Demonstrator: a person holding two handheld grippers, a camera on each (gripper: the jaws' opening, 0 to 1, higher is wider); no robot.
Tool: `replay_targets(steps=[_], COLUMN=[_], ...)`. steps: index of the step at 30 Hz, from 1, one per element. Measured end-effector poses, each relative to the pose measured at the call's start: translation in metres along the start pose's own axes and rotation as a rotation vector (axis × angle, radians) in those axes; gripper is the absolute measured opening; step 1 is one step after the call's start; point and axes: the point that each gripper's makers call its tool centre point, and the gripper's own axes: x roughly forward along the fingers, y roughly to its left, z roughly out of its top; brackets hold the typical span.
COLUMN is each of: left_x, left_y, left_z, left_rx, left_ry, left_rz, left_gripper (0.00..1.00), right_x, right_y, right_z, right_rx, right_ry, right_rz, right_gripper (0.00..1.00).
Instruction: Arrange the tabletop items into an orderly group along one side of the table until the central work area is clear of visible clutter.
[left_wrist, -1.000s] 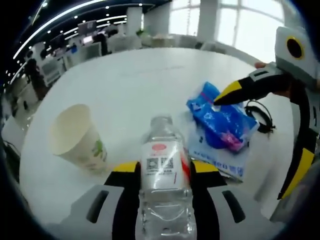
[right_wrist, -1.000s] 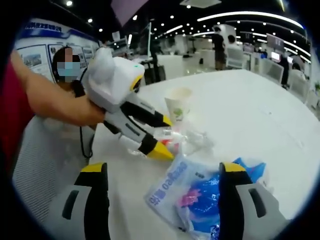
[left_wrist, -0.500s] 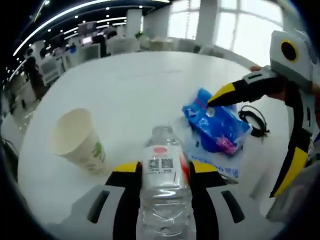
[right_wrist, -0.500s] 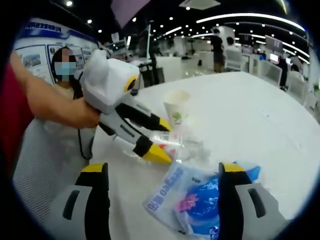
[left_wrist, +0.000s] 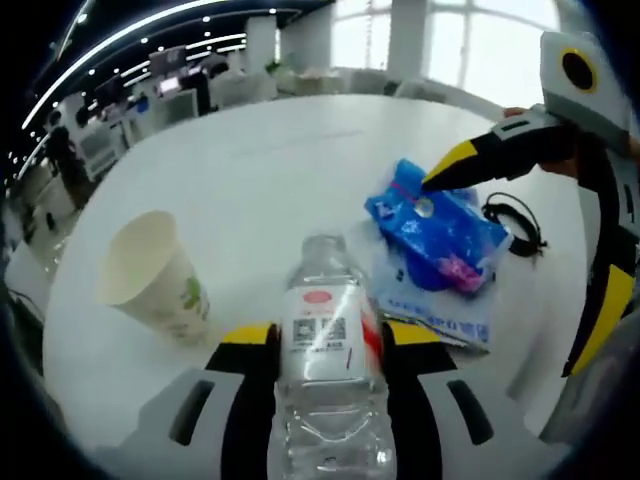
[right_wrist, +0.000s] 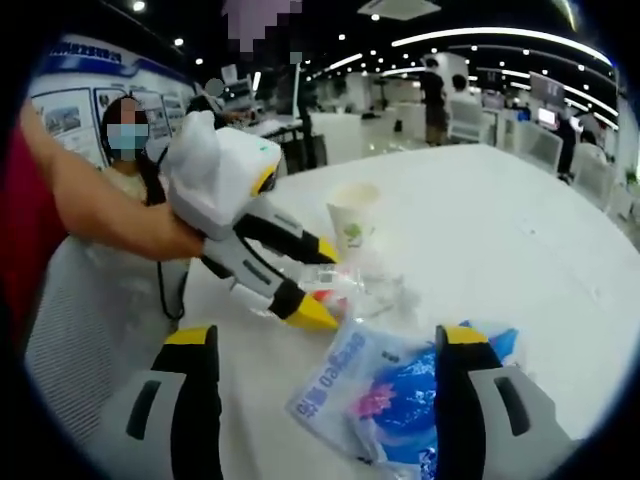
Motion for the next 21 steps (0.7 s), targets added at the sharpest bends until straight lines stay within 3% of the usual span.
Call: replay_targets(steps=[4, 6, 13, 14, 21], left_x=[-0.001, 0.003, 0.012, 0.013, 0.012], left_y=[0.001, 0.001, -0.002, 0.001, 0.0], left_z=[0.012, 0.014, 0.009, 0.005, 0.008], left_rx=[0.009, 0.019, 0.026, 0.055, 0.033], left_ry=[-0.036, -0.024, 0.008, 0.028, 0.01], left_rz=[0.0, 0.004, -0.009, 0.01, 0.0], left_gripper=[0.39, 0.39, 0.39, 0.4, 0.37], right_x=[0.002, 0.003, 0.003, 0.002, 0.001], right_y=[-0.001, -0.002, -0.004, -0.004, -0.007], right_z=[-0.002, -0.001, 0.002, 0.001, -0.002], right_rx=[0.004, 0.005, 0.004, 0.004, 0.007], right_ry=[0.005, 0.002, -0.009, -0.008, 0.0], right_rz=[0.003, 0.005, 0.002, 0.001, -0.007], right_gripper=[0.87, 0.87, 0.87, 0.87, 0.87])
